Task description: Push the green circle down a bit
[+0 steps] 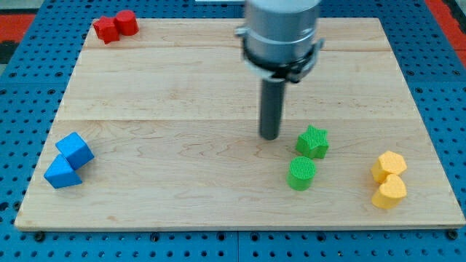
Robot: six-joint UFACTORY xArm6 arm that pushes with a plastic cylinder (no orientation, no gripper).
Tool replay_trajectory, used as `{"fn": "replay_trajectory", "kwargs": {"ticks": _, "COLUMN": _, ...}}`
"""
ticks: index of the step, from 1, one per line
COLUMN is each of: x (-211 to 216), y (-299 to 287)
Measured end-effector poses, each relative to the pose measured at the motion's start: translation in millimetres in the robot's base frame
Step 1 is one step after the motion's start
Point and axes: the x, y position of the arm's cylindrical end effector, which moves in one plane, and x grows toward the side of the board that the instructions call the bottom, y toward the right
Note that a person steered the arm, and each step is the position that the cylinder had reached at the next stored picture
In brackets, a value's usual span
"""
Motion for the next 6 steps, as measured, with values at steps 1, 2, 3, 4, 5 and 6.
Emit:
{"fn": "replay_trajectory", "kwargs": {"ticks": 1, "x": 26, "y": 57}}
{"fn": "replay_trajectory", "kwargs": {"ticks": 2, "x": 45, "y": 88}}
{"fn": "replay_trajectory", "kwargs": {"ticks": 3, "x": 41, "y": -7}}
{"fn": "replay_trajectory", "kwargs": {"ticks": 4, "x": 60, "y": -23}}
{"fn": "replay_trajectory", "kwargs": {"ticks": 5, "x": 60, "y": 21}}
{"fn": "replay_trajectory", "kwargs": {"ticks": 6, "x": 59, "y": 49}}
